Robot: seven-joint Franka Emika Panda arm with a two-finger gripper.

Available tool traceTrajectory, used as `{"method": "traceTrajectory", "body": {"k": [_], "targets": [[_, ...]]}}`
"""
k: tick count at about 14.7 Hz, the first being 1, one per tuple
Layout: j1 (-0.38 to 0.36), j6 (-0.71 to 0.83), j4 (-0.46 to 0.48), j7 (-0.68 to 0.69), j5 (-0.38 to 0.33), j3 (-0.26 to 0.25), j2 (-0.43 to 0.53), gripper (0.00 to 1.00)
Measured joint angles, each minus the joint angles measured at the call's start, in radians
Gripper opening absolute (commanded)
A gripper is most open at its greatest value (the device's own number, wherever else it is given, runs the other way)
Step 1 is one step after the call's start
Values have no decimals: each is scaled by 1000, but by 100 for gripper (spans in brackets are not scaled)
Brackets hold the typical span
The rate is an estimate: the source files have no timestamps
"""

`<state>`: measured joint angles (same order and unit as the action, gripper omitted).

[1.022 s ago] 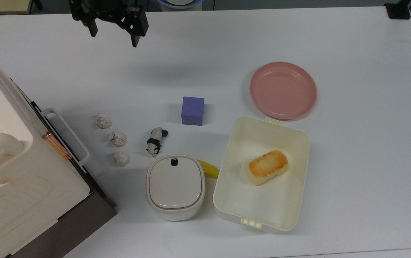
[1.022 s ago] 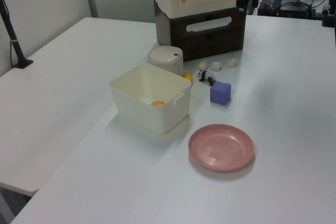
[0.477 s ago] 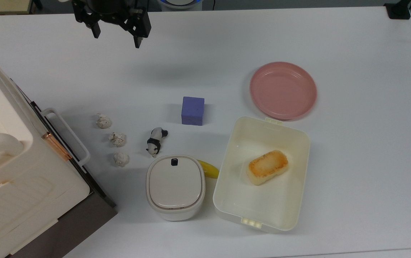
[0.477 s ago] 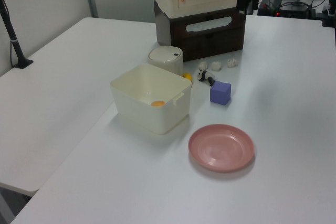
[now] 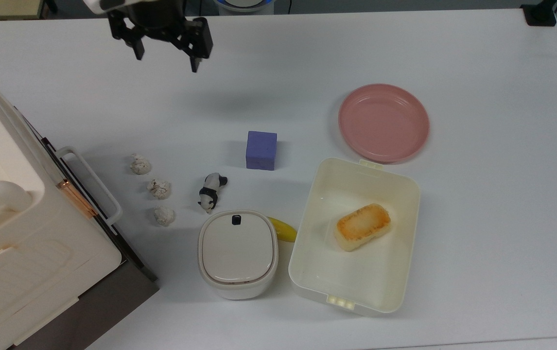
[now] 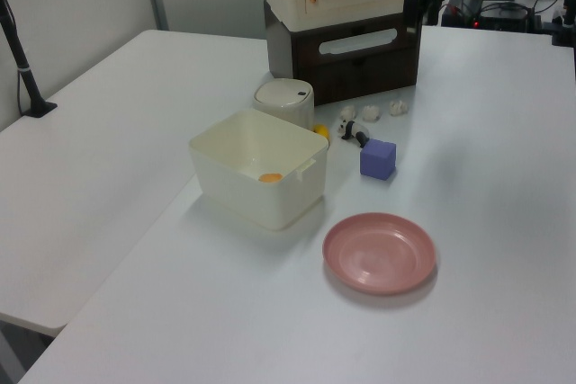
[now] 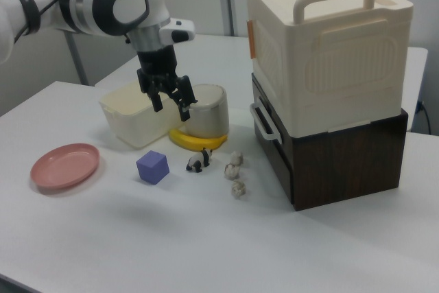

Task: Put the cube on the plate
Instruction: 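Move the gripper down over the purple cube and close on it, then carry the purple cube over to the pink plate and lower it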

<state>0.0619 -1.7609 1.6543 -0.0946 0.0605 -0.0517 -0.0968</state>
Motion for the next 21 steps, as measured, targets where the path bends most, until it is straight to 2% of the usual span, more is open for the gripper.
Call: {"method": "traceTrajectory", "body": {"k": [4,8,13,14,15,16,17,18,21], "targets": [[-56,-37,44,30,-11,3,-43,100],[-147,-147,84,37,-46,12,-152,100],[-198,-328,95,12,-52,14,-294,100],[-199,-348,95,5,-52,15,-314,96],[-199,-356,95,0,-52,17,-325,75],[-199,-364,95,-15,-52,24,-335,48],[-202,-369,95,-42,-48,32,-342,27],[-207,-369,95,-60,-41,36,-345,15],[-219,-301,84,-64,-32,39,-327,14]]}}
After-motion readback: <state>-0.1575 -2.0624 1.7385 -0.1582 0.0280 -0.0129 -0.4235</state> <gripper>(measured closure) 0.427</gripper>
